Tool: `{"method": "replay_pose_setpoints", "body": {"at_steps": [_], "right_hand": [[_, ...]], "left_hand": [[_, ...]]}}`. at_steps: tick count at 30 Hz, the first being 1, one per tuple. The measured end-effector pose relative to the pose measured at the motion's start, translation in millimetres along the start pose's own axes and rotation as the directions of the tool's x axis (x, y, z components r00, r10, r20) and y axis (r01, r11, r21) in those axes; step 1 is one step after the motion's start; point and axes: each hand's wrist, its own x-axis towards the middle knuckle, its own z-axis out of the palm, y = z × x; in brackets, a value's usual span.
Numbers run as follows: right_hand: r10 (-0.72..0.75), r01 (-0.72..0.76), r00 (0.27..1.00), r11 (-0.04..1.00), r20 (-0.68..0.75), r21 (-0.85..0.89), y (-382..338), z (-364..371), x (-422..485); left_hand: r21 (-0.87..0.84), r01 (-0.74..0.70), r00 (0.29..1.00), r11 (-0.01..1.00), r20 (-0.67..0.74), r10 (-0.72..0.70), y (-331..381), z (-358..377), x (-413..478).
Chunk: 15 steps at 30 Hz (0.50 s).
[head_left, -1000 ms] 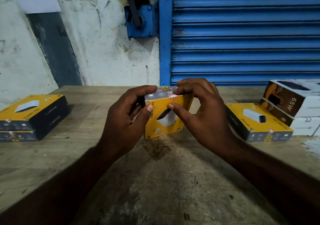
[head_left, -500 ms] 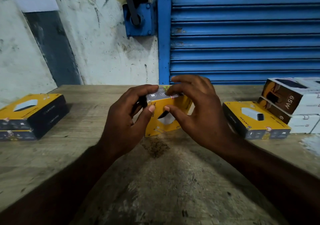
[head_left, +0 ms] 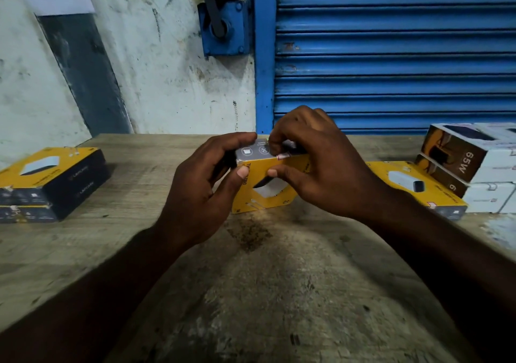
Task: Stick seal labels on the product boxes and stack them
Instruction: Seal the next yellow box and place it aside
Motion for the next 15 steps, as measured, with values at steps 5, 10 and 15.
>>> {"method": "replay_pose_setpoints", "body": {"at_steps": [5,10,15], "right_hand": [[-0.007,0.008,1.0,1.0,0.018,-0.008,0.2,0.8,0.9],[-0.006,0.007,1.0,1.0,0.025,-0.013,-3.5,2.4,2.4],[-0.016,0.016,1.0,1.0,0.027,-0.013,-4.0,2.5,2.9]], "left_hand": [[0.02,0.0,1.0,1.0,0.0,0.0,-1.5,-1.0,-0.1],[0.027,0.017,1.0,0.999,-0.001,-0.017,-2.2,-1.7,-0.7],[0.033,0.019,1.0,0.999,-0.003,-0.019,-1.5,-1.2,-0.7]]}}
